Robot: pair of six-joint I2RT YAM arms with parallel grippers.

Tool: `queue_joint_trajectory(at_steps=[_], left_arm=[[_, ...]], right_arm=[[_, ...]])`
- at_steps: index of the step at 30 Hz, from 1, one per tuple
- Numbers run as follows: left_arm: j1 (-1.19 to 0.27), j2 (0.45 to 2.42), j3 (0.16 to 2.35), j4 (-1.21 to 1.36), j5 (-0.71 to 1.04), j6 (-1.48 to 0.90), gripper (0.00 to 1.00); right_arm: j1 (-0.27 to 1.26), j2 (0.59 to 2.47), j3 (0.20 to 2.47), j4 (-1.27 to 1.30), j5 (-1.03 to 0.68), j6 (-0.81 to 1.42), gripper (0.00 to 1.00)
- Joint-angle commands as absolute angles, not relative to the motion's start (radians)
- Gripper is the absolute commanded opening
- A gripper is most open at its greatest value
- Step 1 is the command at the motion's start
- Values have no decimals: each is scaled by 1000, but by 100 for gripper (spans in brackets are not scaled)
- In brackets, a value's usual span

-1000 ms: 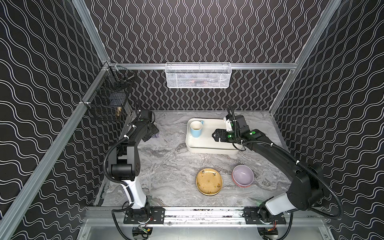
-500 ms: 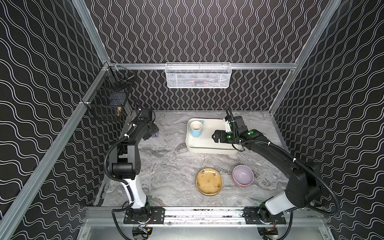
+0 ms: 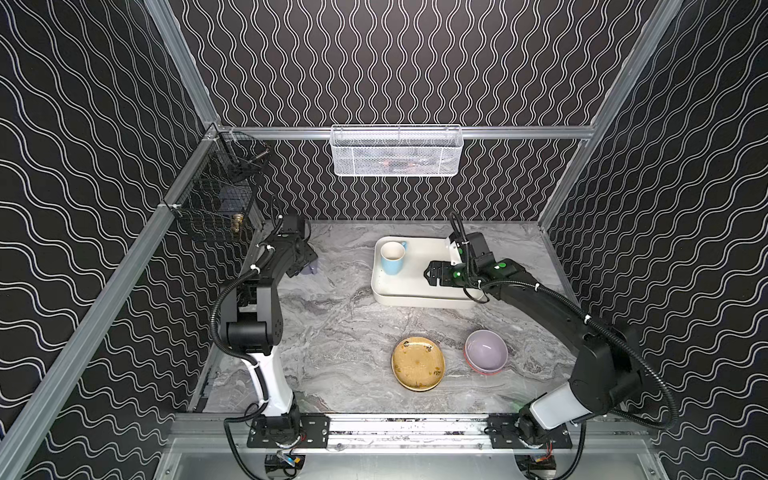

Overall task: Place the mixed dishes into the plastic bin
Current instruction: 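Lower the left gripper onto the purple mug rim and grasp it, then lift the purple mug and carry it into the cream bin beside the blue mug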

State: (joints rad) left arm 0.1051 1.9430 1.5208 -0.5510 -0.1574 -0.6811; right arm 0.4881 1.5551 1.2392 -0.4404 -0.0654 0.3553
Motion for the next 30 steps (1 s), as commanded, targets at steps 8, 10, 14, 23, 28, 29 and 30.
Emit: queue_joint_trajectory(at_steps=[8,10,14,23,28,29,30], left_arm=[[117,2003,1548,-558,-159,-687,65],[118,2012,1556,-559,-158,-687,65],[119,2025,1559,-557,-147,-686,61],[120,2043,1532,-543,-111,-687,18],[118,2009,1507,-546,-72,-675,6],[116,2001,1501,-548,-57,-673,5],[114,1990,1497,-550,-46,-667,5]], right_arm=[[488,1567,1241,-417,-54,347,96],[488,1573,1244,-419,-55,346,96],[488,1579,1247,-420,-54,347,96],[488,1576,1244,-425,-50,348,96],[488,1567,1242,-434,-60,349,96],[488,1564,1243,-436,-59,350,95],[488,1559,1241,-437,-63,352,95]])
